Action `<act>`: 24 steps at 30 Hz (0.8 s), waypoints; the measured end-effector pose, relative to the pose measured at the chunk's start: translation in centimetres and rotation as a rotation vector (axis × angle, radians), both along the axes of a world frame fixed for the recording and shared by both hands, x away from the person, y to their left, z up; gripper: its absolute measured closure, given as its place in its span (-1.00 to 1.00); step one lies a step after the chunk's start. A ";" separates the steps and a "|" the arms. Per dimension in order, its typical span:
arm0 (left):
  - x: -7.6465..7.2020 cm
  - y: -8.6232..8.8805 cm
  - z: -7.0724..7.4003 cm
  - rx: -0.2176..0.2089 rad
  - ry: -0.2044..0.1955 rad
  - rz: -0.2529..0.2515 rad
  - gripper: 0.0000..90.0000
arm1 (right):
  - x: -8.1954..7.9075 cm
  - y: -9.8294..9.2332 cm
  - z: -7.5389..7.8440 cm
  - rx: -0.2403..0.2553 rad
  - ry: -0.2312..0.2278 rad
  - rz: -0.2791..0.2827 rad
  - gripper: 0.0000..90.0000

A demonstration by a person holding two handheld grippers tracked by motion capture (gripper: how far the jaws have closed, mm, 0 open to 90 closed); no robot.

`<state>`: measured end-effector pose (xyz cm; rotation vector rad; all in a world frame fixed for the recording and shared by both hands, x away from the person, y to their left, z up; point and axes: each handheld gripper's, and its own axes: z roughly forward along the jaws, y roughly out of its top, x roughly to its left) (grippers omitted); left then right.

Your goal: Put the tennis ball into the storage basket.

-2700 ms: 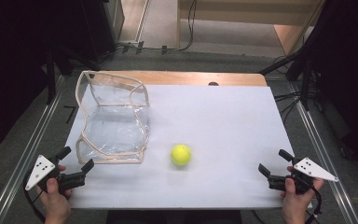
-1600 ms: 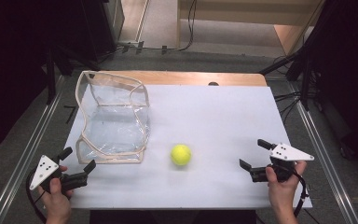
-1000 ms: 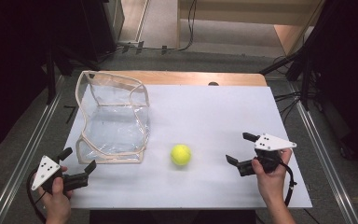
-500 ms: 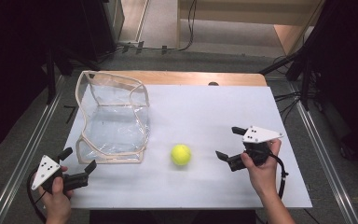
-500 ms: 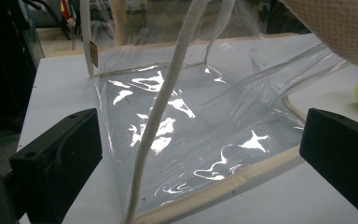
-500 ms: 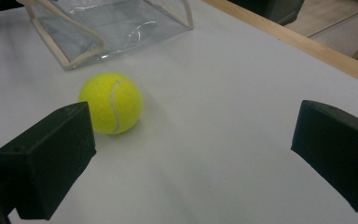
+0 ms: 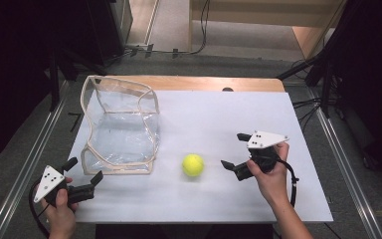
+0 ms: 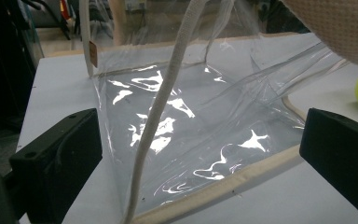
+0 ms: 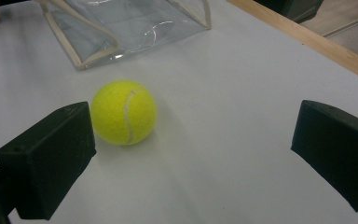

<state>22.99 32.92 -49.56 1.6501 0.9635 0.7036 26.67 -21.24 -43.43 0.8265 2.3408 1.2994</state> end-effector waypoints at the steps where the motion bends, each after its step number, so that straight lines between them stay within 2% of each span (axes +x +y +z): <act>1: 0.0 0.0 0.0 0.000 0.001 0.000 -1.00 | 0.0 0.1 0.0 -0.003 0.004 0.003 -1.00; 16: 0.0 0.0 0.0 -0.003 -0.004 -0.005 -1.00 | 0.8 2.2 0.2 -0.044 0.033 0.069 -1.00; 24: 0.0 0.0 0.0 -0.003 -0.002 -0.004 -1.00 | 1.1 3.2 0.2 -0.065 0.044 0.086 -1.00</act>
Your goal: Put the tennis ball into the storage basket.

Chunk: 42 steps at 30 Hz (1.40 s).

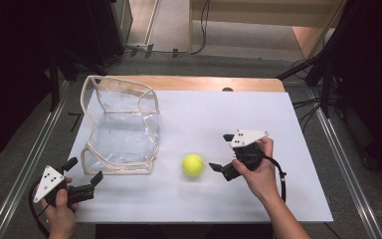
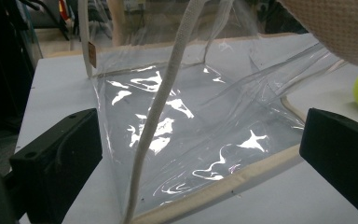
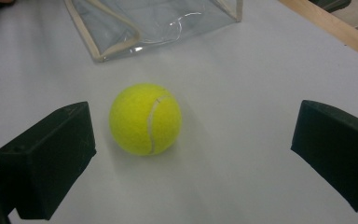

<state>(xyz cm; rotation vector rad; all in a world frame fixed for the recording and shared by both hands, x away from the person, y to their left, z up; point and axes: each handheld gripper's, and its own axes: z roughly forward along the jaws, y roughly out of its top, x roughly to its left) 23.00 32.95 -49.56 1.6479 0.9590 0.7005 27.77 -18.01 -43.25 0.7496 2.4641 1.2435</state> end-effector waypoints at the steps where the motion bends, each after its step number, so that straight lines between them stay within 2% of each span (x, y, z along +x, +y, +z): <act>1: 0.0 0.0 0.0 0.002 0.001 0.000 -1.00 | 0.0 0.1 0.0 0.000 0.007 0.000 -1.00; 21: 0.0 0.0 0.0 -0.001 0.000 -0.002 -1.00 | 0.6 2.2 -0.5 -0.058 0.049 0.072 -1.00; 42: 0.0 0.0 0.0 0.003 0.002 -0.004 -1.00 | 1.3 4.1 -1.2 -0.132 0.099 0.124 -1.00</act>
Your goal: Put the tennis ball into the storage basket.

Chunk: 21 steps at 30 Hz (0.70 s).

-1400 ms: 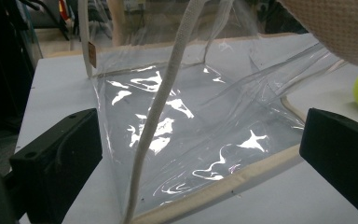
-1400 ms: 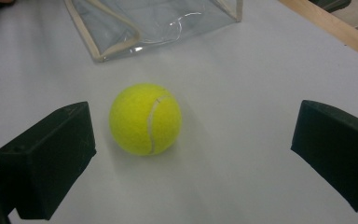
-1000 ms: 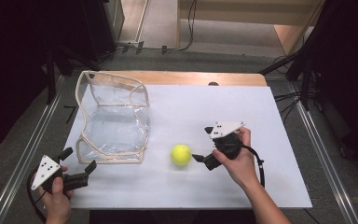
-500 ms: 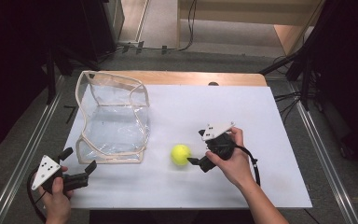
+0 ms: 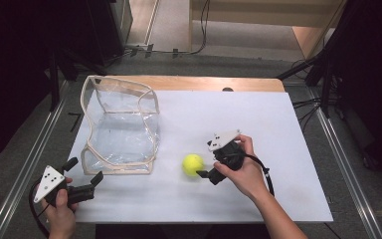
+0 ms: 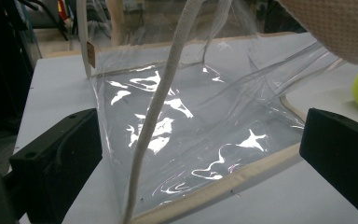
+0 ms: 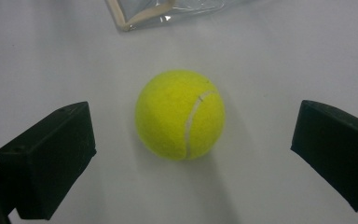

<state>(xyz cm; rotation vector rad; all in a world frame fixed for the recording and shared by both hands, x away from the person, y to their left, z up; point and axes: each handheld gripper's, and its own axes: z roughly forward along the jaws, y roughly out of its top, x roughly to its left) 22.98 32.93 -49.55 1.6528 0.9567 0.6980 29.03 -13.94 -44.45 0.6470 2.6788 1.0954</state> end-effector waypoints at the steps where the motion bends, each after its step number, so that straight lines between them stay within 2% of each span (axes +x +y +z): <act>1: 0.0 0.0 0.0 0.000 0.000 0.000 -1.00 | 0.0 0.1 0.0 -0.006 0.007 -0.002 -1.00; 21: 0.0 0.0 0.0 0.000 0.000 -0.002 -1.00 | 1.0 2.0 -1.0 -0.074 0.059 0.034 -1.00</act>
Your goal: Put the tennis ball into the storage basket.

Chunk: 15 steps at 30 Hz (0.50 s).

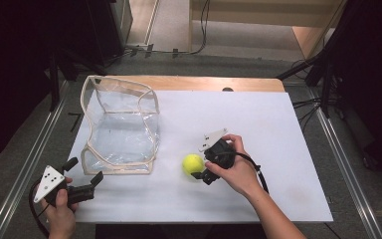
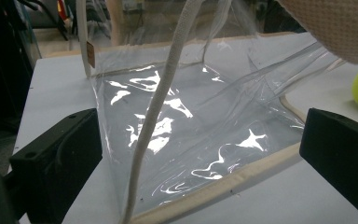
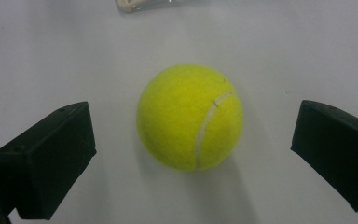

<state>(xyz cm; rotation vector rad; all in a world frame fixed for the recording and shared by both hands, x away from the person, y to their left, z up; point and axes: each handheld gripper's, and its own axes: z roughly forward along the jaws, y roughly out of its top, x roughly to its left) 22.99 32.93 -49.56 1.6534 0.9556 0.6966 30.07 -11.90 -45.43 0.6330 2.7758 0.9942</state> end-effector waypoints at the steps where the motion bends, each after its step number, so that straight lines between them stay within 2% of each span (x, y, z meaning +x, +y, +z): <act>1: 0.0 0.0 0.0 0.000 0.000 0.000 -1.00 | 0.0 0.1 0.0 -0.004 0.000 0.001 -1.00; 15: 0.0 0.0 0.0 -0.002 -0.001 -0.003 -1.00 | 0.5 0.9 -0.6 -0.050 0.027 0.005 -1.00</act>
